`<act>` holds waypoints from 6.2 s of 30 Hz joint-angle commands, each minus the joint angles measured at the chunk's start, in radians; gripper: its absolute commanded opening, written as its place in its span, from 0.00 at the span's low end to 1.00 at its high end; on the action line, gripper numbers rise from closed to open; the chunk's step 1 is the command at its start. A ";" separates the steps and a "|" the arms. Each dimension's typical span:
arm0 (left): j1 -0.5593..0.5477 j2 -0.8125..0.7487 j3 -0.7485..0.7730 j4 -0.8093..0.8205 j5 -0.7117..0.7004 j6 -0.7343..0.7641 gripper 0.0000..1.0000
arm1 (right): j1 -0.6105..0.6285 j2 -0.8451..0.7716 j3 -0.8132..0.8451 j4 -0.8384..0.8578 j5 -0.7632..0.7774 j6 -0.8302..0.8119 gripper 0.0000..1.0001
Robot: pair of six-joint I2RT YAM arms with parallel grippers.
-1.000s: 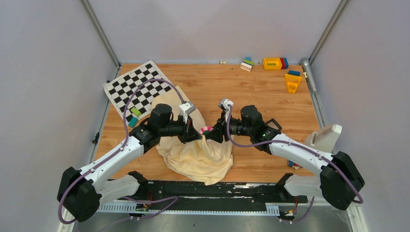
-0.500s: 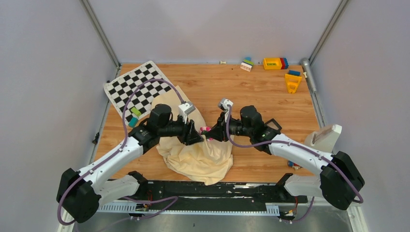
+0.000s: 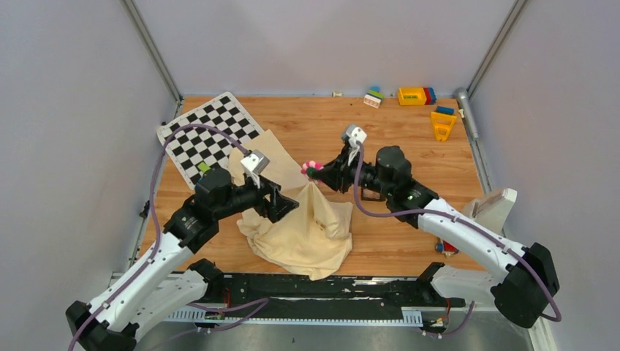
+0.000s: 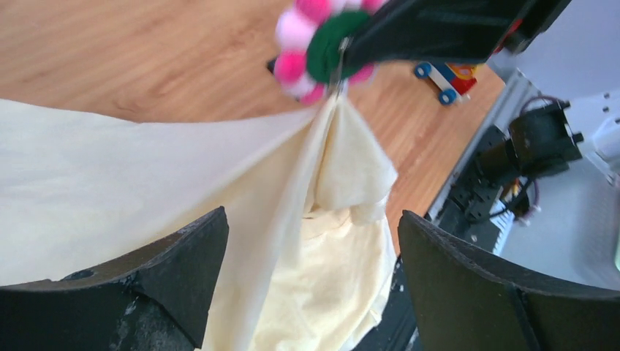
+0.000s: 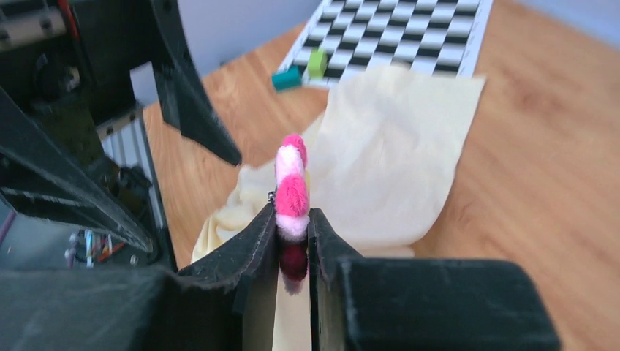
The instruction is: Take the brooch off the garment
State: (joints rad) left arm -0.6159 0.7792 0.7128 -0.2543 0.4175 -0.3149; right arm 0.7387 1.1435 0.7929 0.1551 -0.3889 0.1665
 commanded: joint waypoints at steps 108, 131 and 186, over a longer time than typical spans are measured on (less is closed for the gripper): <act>-0.042 0.324 -0.330 1.227 0.158 -0.479 0.00 | -0.154 -0.072 -0.265 0.515 -0.417 0.619 0.41; -0.042 0.304 -0.332 1.185 0.166 -0.455 0.00 | -0.148 -0.040 -0.258 0.538 -0.394 0.660 0.17; -0.094 0.236 -0.290 0.966 0.124 -0.361 0.15 | -0.120 -0.056 -0.282 0.554 -0.362 0.660 0.00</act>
State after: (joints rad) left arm -0.7074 1.0088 0.4137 0.6769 0.5507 -0.6868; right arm 0.6018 1.1072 0.4965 0.6384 -0.7399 0.8169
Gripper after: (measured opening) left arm 0.235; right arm 0.196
